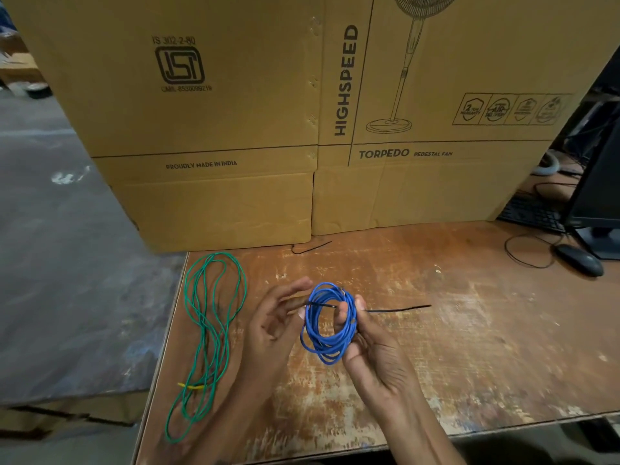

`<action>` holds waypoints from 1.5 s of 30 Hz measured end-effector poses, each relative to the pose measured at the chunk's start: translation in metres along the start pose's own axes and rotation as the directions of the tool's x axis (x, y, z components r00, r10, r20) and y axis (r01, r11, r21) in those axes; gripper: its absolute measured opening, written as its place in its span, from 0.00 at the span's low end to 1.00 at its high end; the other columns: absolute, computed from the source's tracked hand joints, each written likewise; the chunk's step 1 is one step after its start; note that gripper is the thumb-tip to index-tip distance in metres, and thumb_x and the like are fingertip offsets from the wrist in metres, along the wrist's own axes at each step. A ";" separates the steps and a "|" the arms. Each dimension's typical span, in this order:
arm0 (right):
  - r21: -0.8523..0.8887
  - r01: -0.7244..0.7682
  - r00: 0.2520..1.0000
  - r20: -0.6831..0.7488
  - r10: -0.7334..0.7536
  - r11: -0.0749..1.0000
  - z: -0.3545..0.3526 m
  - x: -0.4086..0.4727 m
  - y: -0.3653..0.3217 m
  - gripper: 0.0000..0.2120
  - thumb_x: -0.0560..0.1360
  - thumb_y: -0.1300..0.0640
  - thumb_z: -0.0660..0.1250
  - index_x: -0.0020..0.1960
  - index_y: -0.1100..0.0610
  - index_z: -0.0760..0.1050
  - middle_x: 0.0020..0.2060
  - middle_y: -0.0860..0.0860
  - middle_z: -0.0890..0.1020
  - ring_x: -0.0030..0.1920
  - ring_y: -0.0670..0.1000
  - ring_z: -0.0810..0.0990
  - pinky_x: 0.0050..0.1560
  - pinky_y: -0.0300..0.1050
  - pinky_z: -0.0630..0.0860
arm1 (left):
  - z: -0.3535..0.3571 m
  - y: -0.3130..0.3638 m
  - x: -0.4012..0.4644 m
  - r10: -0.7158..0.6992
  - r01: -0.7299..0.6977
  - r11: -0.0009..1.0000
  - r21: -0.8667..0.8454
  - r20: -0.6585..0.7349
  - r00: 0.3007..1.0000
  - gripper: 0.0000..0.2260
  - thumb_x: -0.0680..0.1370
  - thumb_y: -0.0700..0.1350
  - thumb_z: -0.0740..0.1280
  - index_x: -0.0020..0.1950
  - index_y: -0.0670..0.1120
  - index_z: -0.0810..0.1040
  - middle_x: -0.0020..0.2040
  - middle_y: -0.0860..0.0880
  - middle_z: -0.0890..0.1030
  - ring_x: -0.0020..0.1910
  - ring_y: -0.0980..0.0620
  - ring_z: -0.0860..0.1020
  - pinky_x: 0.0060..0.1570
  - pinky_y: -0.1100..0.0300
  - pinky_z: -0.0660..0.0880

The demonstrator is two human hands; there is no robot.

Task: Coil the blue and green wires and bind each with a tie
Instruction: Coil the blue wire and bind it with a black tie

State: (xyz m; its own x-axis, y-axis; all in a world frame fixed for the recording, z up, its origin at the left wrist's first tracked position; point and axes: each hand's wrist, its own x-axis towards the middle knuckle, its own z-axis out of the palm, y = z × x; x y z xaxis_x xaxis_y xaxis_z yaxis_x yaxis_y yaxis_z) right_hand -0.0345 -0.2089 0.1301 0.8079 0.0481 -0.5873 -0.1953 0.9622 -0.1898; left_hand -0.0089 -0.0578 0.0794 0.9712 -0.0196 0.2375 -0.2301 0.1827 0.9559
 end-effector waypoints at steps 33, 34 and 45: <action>-0.470 0.403 0.914 0.159 -0.373 0.785 -0.007 0.015 0.022 0.15 0.76 0.68 0.73 0.62 0.63 0.82 0.33 0.53 0.77 0.36 0.55 0.85 0.41 0.47 0.85 | 0.032 0.010 0.001 0.186 -0.008 0.805 0.594 -0.240 0.953 0.03 0.77 0.49 0.74 0.50 0.56 0.84 0.52 0.59 0.76 0.56 0.53 0.75 0.57 0.61 0.71; -0.469 0.403 0.914 0.164 -0.370 0.786 -0.007 0.016 0.023 0.15 0.76 0.68 0.73 0.62 0.64 0.81 0.32 0.53 0.78 0.35 0.54 0.86 0.41 0.47 0.85 | 0.035 0.010 -0.001 0.222 -0.007 0.777 0.630 -0.264 0.939 0.03 0.78 0.48 0.73 0.50 0.56 0.82 0.52 0.61 0.73 0.55 0.55 0.74 0.57 0.63 0.70; -0.596 0.506 0.854 0.243 -0.460 0.624 -0.021 0.023 0.028 0.12 0.75 0.65 0.77 0.57 0.61 0.81 0.40 0.60 0.77 0.47 0.58 0.85 0.51 0.48 0.85 | 0.057 -0.005 -0.007 -0.335 0.269 0.930 -0.250 -0.280 0.900 0.10 0.83 0.50 0.66 0.52 0.44 0.78 0.51 0.36 0.82 0.48 0.41 0.80 0.52 0.42 0.76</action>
State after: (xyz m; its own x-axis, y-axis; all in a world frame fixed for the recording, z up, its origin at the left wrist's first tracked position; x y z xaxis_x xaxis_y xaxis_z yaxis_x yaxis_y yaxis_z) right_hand -0.0330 -0.1864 0.0944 0.9148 -0.3367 -0.2231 -0.0445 0.4649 -0.8842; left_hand -0.0184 -0.1141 0.0827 0.9682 0.1962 -0.1550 0.0624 0.4107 0.9096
